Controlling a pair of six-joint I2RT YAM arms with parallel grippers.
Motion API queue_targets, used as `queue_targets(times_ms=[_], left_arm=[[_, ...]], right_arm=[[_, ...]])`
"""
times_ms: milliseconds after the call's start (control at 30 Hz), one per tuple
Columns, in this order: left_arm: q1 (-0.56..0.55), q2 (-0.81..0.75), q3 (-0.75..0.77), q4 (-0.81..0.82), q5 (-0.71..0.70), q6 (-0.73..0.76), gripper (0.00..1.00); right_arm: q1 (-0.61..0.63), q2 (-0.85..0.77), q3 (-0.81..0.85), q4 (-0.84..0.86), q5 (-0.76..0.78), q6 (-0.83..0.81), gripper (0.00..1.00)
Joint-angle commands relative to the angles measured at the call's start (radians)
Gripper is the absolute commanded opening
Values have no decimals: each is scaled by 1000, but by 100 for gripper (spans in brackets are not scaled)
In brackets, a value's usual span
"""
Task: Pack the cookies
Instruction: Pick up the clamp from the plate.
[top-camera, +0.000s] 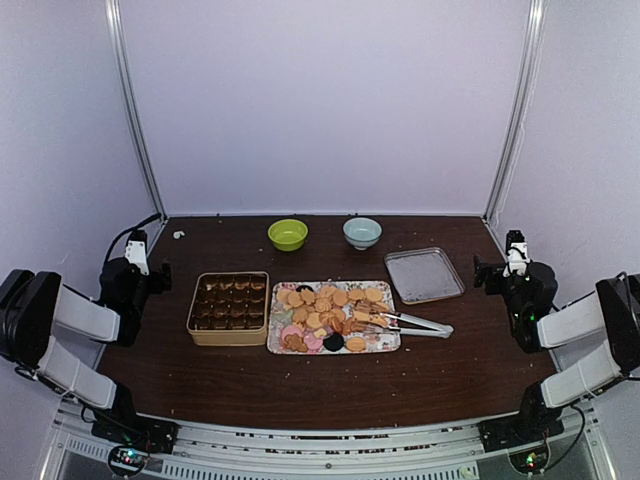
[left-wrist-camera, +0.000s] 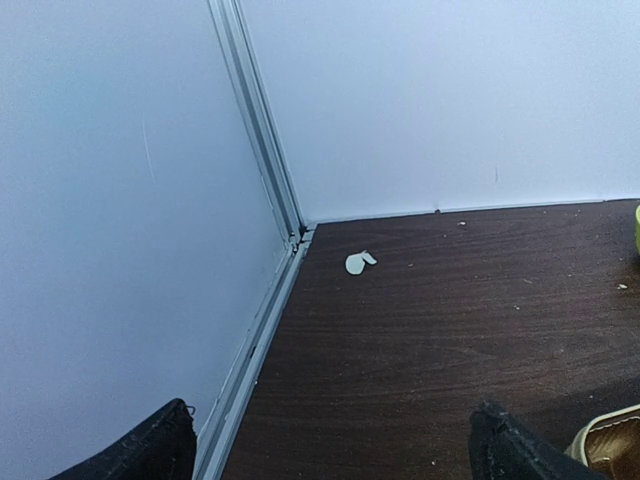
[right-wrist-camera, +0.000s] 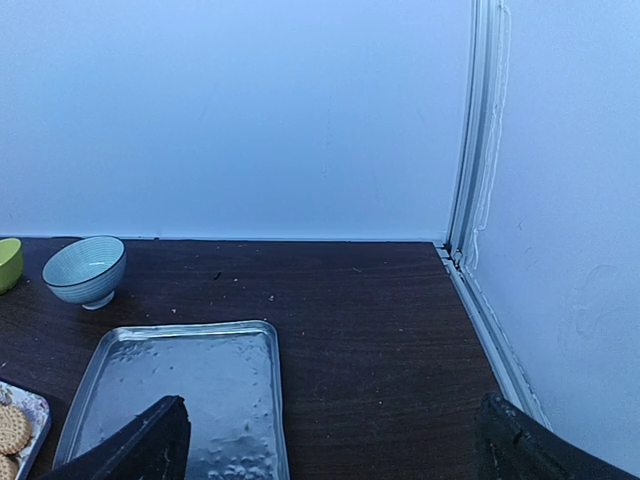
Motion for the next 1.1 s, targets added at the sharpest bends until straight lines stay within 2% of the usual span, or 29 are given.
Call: queue_targets(times_ms=[0, 67, 167, 233, 267, 333, 400, 433, 500, 600, 633, 733, 800, 933, 1067], left_arm=[[11, 9, 20, 58, 0, 11, 98], [11, 8, 21, 57, 0, 11, 98], [15, 3, 23, 51, 14, 11, 98], [20, -41, 38, 2, 31, 15, 98], [20, -74, 73, -87, 48, 24, 98], [20, -138, 205, -382, 69, 53, 98], [20, -146, 373, -744, 91, 98, 98], [20, -138, 456, -829, 113, 130, 98], [22, -110, 599, -1105, 146, 163, 98], [25, -84, 751, -1325, 200, 187, 98], [26, -83, 782, -1373, 219, 186, 98], [28, -105, 824, -1448, 293, 178, 98], [28, -125, 826, -1471, 342, 180, 98], [28, -158, 818, -1523, 389, 199, 98], [28, -173, 813, -1586, 446, 226, 98]], right_arm=[[-3, 2, 31, 8, 95, 23, 100], [-4, -51, 75, -109, 181, 55, 100], [-3, -162, 283, -530, 274, 108, 100], [-4, -185, 421, -756, 251, 101, 100], [-4, -191, 478, -836, 222, 104, 100], [-4, -202, 545, -932, 175, 147, 100], [-5, -212, 586, -971, 218, 246, 100], [-10, -213, 629, -1046, 252, 310, 100], [-14, -199, 716, -1178, 280, 414, 100], [-1, -198, 704, -1114, -41, 301, 100], [38, -202, 710, -1128, -75, 250, 100], [241, -191, 753, -1296, 80, 42, 100], [357, -179, 751, -1373, 132, -26, 100], [519, -180, 708, -1481, 84, -68, 90], [619, -169, 676, -1528, 22, -70, 90]])
